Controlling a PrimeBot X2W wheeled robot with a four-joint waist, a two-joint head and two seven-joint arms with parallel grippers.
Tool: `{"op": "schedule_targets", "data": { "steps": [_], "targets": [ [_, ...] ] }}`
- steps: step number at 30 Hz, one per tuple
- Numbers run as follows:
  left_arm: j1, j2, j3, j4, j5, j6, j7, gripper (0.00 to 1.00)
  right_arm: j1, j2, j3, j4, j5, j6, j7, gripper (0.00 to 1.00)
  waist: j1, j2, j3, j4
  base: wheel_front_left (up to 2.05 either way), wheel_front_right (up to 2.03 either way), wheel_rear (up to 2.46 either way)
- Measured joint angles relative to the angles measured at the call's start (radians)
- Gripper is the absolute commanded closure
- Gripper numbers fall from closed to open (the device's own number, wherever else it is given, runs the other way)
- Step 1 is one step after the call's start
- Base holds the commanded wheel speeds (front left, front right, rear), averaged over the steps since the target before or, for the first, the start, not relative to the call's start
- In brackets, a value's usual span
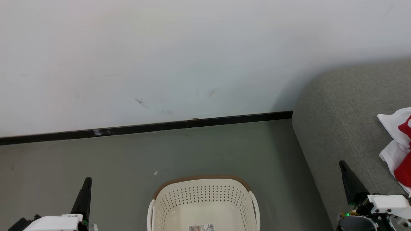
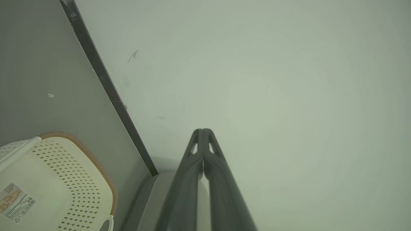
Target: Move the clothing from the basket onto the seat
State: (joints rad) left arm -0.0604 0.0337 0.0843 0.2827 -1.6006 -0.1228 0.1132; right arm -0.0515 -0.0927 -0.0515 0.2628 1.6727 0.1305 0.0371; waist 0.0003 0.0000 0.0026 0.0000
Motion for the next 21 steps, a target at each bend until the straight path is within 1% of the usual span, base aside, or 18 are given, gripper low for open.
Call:
{"op": "schedule_targets", "data": {
  "steps": [21],
  "targets": [
    [0.0,0.0,0.0,-0.001,0.0,0.0,0.0,1.0,0.0,0.001,-0.002,0.0,0.0,0.0,0.007,1.0,-0.0001,0.0,0.0,0.0,0.0,0.0,0.0]
  ]
}}
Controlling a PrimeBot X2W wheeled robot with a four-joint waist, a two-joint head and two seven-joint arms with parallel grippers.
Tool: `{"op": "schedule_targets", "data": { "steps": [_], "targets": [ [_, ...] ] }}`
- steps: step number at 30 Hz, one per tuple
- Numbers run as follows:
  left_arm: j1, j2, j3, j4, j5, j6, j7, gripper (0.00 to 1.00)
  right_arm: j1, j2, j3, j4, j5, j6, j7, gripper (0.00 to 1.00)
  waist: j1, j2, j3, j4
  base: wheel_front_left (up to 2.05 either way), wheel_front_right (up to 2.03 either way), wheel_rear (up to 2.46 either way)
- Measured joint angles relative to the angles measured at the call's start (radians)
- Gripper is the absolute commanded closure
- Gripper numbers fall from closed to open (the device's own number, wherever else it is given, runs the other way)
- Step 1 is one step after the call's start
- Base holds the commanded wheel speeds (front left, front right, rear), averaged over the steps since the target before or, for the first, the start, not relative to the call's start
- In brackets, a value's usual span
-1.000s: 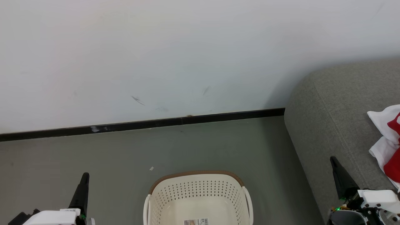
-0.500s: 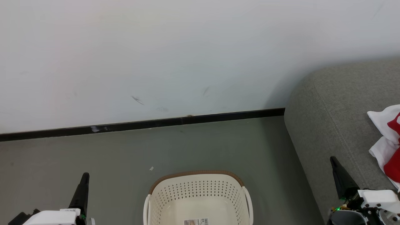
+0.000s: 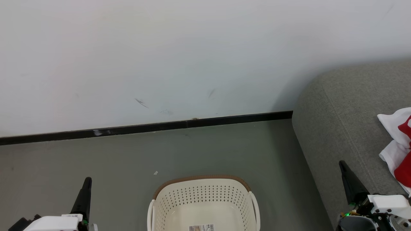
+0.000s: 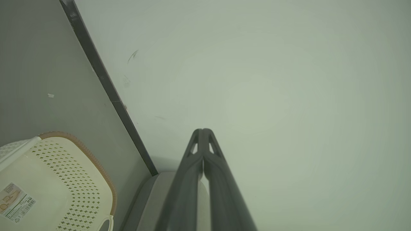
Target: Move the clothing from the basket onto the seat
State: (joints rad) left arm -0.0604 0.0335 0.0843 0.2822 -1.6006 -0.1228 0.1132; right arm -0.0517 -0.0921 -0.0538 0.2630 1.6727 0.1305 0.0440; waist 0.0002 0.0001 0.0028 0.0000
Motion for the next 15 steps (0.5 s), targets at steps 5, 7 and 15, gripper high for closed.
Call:
{"op": "schedule_targets", "data": {
  "steps": [5,7,15],
  "targets": [
    [0.0,0.0,0.0,-0.001,0.0,0.0,0.0,1.0,0.0,0.0,0.0,0.0,0.0,0.0,0.0,1.0,0.0,0.0,0.0,0.0,0.0,0.0,0.0],
    [0.0,0.0,0.0,-0.001,0.0,0.0,0.0,1.0,0.0,0.0,0.0,0.0,0.0,0.0,0.0,1.0,0.0,0.0,0.0,0.0,0.0,0.0,0.0],
    [0.0,0.0,0.0,-0.002,0.0,0.0,0.0,1.0,0.0,0.001,-0.001,0.0,0.0,0.0,0.0,1.0,-0.0001,0.0,0.0,0.0,0.0,0.0,0.0]
  ]
}}
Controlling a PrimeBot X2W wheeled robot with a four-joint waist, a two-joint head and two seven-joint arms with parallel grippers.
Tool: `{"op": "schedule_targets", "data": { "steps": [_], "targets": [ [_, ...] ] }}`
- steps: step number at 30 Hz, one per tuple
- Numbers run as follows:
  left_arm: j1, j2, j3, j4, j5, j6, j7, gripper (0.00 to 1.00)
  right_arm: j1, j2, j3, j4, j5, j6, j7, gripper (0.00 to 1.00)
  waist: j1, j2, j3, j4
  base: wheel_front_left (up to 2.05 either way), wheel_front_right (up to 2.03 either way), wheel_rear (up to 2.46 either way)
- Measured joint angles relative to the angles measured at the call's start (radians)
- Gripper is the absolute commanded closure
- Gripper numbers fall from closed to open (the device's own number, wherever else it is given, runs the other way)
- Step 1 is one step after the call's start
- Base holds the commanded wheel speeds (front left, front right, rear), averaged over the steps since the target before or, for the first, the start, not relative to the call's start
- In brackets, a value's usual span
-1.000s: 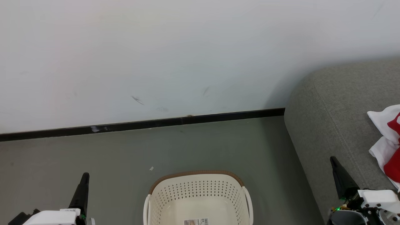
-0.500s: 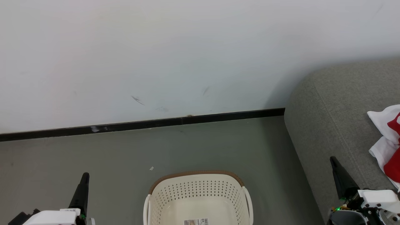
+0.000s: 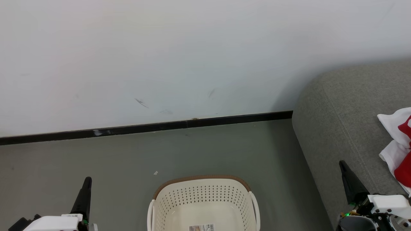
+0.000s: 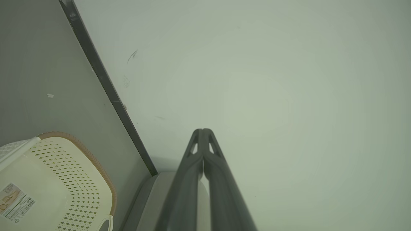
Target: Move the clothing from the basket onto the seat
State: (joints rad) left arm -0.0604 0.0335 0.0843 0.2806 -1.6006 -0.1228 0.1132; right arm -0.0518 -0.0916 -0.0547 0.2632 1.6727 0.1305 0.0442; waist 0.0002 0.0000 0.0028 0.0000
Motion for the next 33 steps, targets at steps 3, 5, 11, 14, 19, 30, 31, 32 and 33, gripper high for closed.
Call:
{"op": "schedule_targets", "data": {
  "steps": [3,5,11,14,19,30,31,32,33],
  "targets": [
    [0.0,0.0,0.0,-0.001,0.0,0.0,0.0,1.0,0.0,0.0,0.0,0.0,0.0,0.0,0.0,1.0,0.0,0.0,0.0,0.0,0.0,0.0,0.0],
    [0.0,0.0,0.0,-0.001,0.0,0.0,0.0,1.0,0.0,0.0,0.0,0.0,0.0,0.0,0.0,1.0,0.0,0.0,0.0,0.0,0.0,0.0,0.0],
    [0.0,0.0,0.0,-0.002,0.0,0.0,0.0,1.0,0.0,0.001,-0.001,0.0,0.0,0.0,0.0,1.0,0.0,0.0,0.0,0.0,0.0,0.0,0.0],
    [0.0,0.0,0.0,-0.002,0.0,0.0,0.0,1.0,0.0,0.001,-0.001,0.0,0.0,0.0,0.0,1.0,0.0,0.0,0.0,0.0,0.0,0.0,0.0],
    [0.0,0.0,0.0,-0.002,0.0,0.0,0.0,1.0,0.0,0.001,-0.002,0.0,0.0,0.0,0.001,1.0,0.0,0.0,0.0,0.0,0.0,0.0,0.0],
    [0.0,0.0,0.0,-0.003,0.0,0.0,0.0,1.0,0.0,0.001,-0.003,0.0,0.0,0.0,0.001,1.0,0.0,0.0,0.0,0.0,0.0,0.0,0.0],
    [0.0,0.0,0.0,-0.003,0.0,0.0,0.0,1.0,0.0,0.001,-0.003,0.0,0.0,0.0,0.001,1.0,-0.0001,0.0,0.0,0.0,0.0,0.0,0.0],
    [0.0,0.0,0.0,-0.003,0.0,0.0,0.0,1.0,0.0,0.001,-0.003,0.0,0.0,0.0,0.001,1.0,0.0,0.0,0.0,0.0,0.0,0.0,0.0],
    [0.0,0.0,0.0,-0.003,0.0,0.0,0.0,1.0,0.0,0.001,-0.004,0.0,0.0,0.0,0.001,1.0,0.0,0.0,0.0,0.0,0.0,0.0,0.0]
  ]
}}
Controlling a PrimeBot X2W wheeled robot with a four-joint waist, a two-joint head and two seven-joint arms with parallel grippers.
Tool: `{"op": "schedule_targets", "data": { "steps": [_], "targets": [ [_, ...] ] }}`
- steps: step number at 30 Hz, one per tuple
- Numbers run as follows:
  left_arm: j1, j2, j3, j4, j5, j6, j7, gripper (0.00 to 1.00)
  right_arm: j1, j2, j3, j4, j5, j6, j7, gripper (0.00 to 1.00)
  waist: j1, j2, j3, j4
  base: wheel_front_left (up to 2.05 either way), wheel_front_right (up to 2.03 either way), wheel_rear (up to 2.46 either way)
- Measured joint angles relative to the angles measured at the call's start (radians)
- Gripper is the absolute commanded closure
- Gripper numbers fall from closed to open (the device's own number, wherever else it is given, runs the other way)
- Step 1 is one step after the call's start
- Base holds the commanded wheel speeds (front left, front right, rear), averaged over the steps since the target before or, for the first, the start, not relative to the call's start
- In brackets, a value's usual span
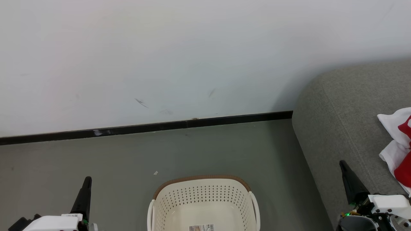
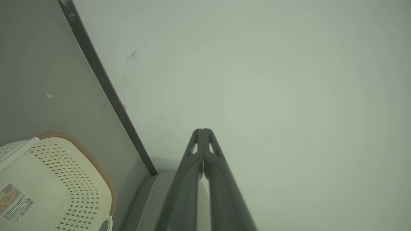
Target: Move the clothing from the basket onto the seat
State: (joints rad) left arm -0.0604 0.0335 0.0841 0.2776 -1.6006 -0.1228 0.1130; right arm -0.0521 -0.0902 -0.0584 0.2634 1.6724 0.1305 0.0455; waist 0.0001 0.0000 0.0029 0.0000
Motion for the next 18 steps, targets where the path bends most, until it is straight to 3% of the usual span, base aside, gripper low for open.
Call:
{"op": "schedule_targets", "data": {
  "steps": [18],
  "targets": [
    [0.0,0.0,0.0,-0.001,0.0,0.0,0.0,1.0,0.0,0.001,-0.002,0.0,0.0,0.0,0.002,1.0,0.0,0.0,0.0,0.0,0.0,0.0,0.0]
  ]
}}
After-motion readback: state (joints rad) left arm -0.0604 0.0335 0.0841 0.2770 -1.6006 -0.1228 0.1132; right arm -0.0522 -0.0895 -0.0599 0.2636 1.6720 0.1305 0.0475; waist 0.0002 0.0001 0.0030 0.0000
